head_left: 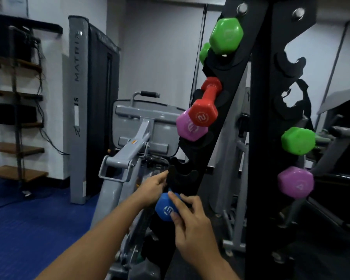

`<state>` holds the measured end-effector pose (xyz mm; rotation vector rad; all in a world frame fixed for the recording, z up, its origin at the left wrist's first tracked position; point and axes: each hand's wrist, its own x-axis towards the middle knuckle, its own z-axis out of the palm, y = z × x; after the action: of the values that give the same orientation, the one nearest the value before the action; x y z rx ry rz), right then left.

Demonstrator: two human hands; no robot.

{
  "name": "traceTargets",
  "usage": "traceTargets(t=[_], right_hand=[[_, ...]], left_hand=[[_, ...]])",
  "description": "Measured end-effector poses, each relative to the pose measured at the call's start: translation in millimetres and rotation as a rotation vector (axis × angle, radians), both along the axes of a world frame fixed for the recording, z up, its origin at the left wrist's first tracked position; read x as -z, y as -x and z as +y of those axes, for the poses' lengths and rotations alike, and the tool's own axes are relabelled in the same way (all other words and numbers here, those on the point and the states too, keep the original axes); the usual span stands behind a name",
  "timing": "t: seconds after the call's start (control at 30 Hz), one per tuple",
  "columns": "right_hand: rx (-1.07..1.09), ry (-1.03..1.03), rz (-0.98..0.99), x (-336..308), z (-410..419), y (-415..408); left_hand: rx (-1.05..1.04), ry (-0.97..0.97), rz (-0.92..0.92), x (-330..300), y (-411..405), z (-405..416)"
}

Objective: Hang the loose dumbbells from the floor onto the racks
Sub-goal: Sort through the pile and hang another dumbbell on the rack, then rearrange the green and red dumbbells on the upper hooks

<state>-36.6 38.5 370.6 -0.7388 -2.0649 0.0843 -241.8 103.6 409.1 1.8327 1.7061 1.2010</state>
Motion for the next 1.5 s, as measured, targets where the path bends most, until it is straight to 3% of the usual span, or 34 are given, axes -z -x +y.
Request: traceTargets(t=[0.2, 0.33, 0.47, 0.8, 1.07, 1.37, 1.5], right_hand=[[-0.026, 0.109, -0.141, -15, -7, -9], [-0.038, 0.126, -0.206, -42, -6, -17], [-0.089, 0.149, -0.092, -68, -7, -29], [-0.063, 0.002, 0.255, -150, -39, -62], [-0.044, -0.111, 0.364, -202, -57, -63], [0.028, -0.194, 0.270, -235, -52, -39], [0.064, -0.200, 0.184, -242, -49, -39]], left_hand=[[0.000, 0.032, 0.231, -24, 14, -5], [-0.048, -0.040, 0.234, -58, 18, -20], [-0.103, -0.104, 0.253, -90, 23, -29], [-0.133, -0.306, 0.128, -171, 8, -73], [-0.077, -0.492, 0.008, -230, -24, -83], [0.170, -0.436, -0.083, -271, -73, -68], [0.178, -0.395, -0.157, -273, -80, -60]])
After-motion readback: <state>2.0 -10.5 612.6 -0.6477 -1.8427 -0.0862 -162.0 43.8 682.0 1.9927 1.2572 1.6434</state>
